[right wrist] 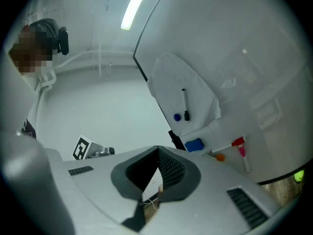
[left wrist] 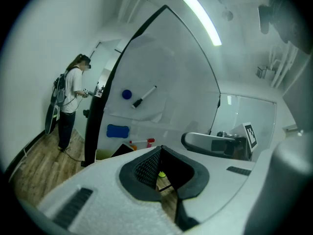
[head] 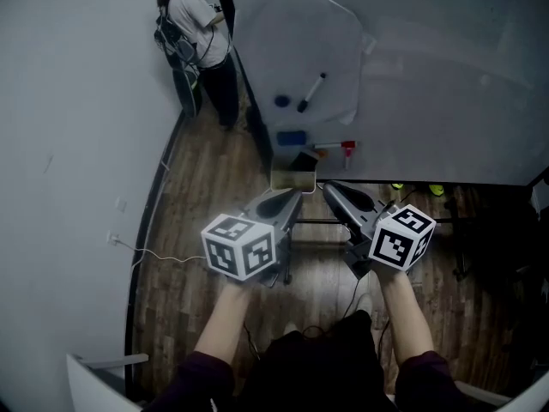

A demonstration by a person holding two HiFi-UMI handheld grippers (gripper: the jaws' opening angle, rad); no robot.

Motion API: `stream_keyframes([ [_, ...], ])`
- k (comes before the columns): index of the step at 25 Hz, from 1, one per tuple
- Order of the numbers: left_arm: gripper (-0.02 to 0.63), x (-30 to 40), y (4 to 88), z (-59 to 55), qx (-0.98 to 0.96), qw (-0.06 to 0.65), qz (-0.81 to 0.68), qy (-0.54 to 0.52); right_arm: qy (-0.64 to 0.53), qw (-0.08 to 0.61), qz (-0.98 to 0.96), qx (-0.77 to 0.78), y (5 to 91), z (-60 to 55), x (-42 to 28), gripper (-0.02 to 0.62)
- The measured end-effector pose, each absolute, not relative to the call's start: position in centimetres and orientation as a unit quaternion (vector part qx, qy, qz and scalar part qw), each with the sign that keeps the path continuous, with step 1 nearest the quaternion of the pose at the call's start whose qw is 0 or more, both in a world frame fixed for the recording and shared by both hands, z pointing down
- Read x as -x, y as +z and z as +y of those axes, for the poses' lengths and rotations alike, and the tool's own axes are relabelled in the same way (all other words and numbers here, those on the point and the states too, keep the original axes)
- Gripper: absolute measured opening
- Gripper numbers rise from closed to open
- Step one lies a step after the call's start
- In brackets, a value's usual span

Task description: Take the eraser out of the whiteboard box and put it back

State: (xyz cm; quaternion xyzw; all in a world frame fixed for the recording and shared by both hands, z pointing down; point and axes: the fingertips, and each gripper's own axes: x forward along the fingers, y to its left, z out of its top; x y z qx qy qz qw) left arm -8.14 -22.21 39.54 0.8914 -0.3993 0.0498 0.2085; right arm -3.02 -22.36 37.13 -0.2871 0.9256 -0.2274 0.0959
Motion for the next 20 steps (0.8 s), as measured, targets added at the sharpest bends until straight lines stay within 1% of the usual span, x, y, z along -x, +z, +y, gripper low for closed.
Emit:
stream_keyframes([
  [7,0.005,7.1,42.7,-25.0,-0.886,0.217,-0.406,0.056,-0.247,0.095,0.922,0.282,40.0,-24.5,2.7,0.003],
  [20,0.008,5.3,47.9,-31.9,-0.863,0.157,-0.471,0.097,-0.279,0.114,0.917,0.262,43.8,-29.2,0.9,0.003],
])
